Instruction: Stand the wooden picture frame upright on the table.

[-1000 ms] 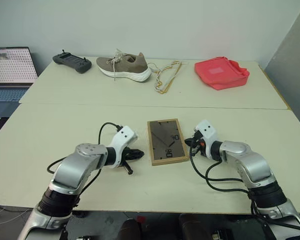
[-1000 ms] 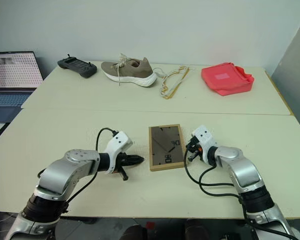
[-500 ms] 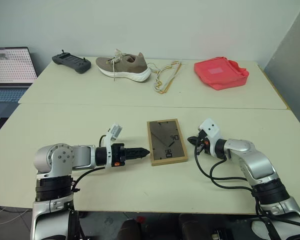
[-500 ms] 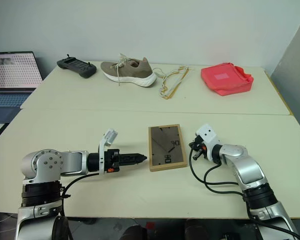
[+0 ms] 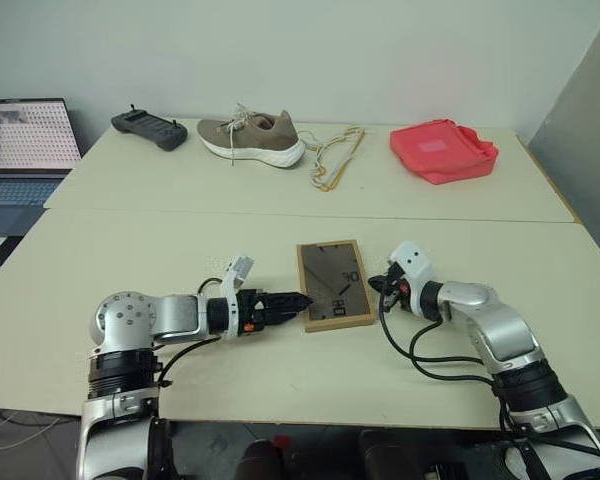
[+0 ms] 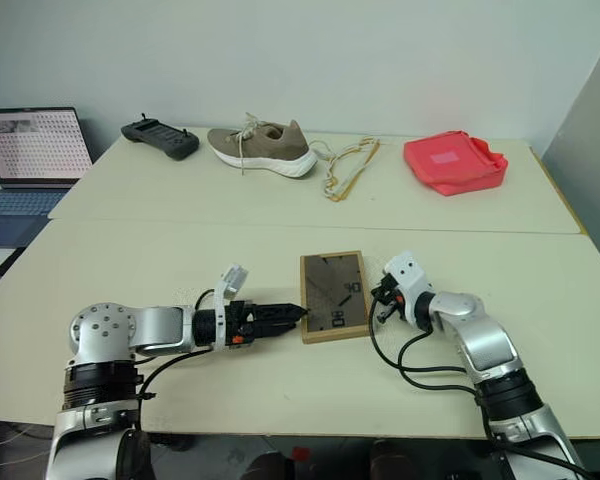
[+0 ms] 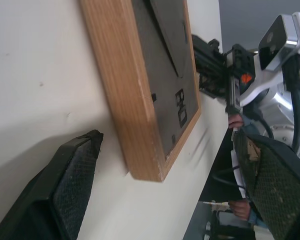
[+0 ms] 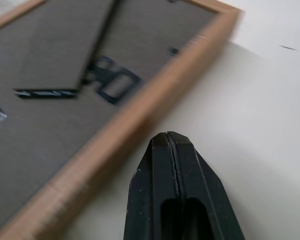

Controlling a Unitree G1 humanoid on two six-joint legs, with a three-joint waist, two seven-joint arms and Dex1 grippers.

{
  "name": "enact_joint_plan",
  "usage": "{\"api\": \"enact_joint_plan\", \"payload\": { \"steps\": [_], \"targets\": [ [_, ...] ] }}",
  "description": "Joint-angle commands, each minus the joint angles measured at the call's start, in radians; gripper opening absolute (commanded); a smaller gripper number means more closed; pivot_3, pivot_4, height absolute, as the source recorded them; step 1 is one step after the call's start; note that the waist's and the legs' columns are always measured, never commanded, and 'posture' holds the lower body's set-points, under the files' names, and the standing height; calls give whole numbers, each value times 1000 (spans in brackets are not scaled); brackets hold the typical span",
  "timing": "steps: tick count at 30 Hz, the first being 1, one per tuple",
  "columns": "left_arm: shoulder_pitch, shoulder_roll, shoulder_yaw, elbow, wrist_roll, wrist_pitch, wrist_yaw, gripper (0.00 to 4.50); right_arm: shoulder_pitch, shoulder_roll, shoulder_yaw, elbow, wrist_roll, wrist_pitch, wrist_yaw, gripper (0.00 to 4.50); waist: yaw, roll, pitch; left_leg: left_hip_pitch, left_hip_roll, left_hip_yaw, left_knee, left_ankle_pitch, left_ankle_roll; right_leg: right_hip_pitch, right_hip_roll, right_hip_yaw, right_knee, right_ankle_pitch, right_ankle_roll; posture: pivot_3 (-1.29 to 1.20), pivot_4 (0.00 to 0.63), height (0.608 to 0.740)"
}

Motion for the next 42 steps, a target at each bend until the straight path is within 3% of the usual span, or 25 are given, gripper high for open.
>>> {"api": "enact_joint_plan", "payload": {
  "steps": [1,7,13,22,26,29,35,42],
  "targets": [
    [0,-63,-11,12,39,13,27,4465,-13,45,42,-37,0,16,0,0,5,0,-1,1,0,0,0,0,0,1,0,0,0,0,0,0,150,740],
    [-9,-95,2,0,41,14,12,4465,-16,66,44,-52,-5,36,-3,0,11,1,-1,5,0,-2,-1,0,0,10,0,-3,-7,0,0,0,150,740],
    [-11,-97,37,7,68,14,16,3379,-2,41,24,-34,-17,25,-8,0,13,1,-1,6,0,-5,-3,0,0,12,0,-5,-11,0,0,0,150,740],
    [-59,-53,72,-15,-5,14,16,1434,-19,-7,-78,-1,-13,-15,-45,0,13,0,-1,5,0,-6,-3,0,0,12,0,-7,-12,0,0,0,150,740],
    [-104,-4,78,-23,-54,14,-18,1259,-99,-55,-199,-3,48,9,-31,0,12,1,2,3,0,-6,-3,0,0,11,0,-7,-13,0,0,0,150,740],
    [-156,37,79,-12,-83,14,-74,1259,-173,-75,-270,-50,164,113,36,407,12,2,3,2,0,-7,-3,0,0,10,0,-8,-13,0,0,0,150,740],
    [-226,119,12,-27,-43,-19,-226,1259,-339,-56,-362,-93,413,324,118,1886,8,2,4,1,0,-10,-5,1,-3,10,0,-10,-15,0,0,0,150,740],
    [-270,173,-68,-7,39,-120,-357,1259,-443,2,-299,-61,456,335,117,3578,9,3,5,0,0,-11,-4,0,-1,10,0,-12,-14,0,0,0,150,740]
  ]
}}
